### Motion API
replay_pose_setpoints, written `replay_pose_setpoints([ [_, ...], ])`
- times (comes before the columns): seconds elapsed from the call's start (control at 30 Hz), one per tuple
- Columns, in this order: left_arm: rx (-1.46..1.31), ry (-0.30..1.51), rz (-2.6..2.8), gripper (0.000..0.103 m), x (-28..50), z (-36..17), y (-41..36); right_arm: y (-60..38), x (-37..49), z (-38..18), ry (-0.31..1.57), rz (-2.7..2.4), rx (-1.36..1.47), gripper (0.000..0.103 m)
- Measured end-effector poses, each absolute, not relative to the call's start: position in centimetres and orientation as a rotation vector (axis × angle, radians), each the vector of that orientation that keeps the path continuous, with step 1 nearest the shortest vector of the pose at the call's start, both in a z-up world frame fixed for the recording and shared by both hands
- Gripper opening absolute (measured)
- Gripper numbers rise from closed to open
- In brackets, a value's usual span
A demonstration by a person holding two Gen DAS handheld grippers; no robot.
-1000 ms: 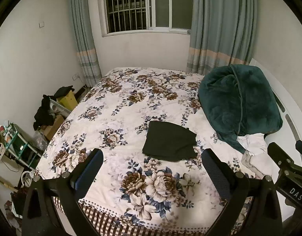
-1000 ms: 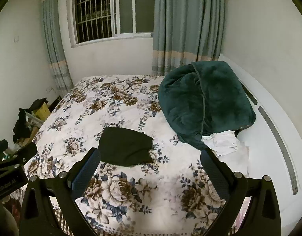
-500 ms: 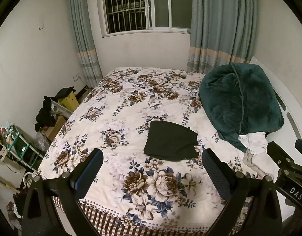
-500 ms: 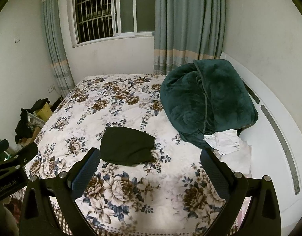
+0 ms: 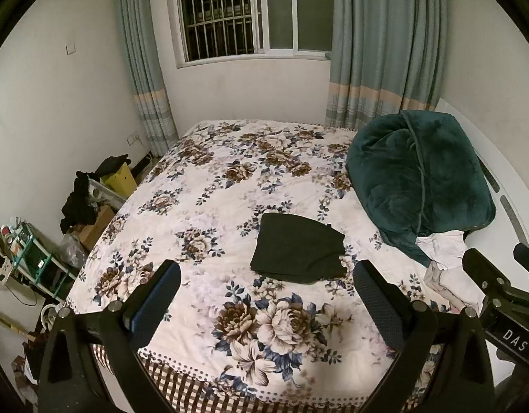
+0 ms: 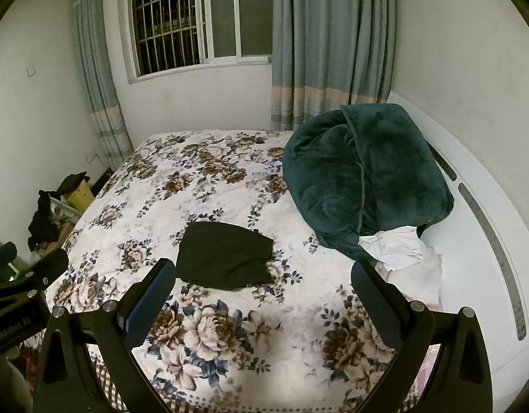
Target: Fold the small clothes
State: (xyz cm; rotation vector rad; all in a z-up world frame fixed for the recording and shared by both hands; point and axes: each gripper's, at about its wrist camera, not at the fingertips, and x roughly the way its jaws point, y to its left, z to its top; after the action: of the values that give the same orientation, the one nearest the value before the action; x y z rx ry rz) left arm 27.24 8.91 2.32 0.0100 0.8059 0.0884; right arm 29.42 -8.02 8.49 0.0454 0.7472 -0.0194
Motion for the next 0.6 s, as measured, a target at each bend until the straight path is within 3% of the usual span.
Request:
replay_pose_setpoints([
  [0.6, 0.022, 0.803, 0.082, 0.102, 27.8, 2.8, 9.0, -6.5, 29.2, 8.4, 0.742, -0.011, 0.041, 0.103],
])
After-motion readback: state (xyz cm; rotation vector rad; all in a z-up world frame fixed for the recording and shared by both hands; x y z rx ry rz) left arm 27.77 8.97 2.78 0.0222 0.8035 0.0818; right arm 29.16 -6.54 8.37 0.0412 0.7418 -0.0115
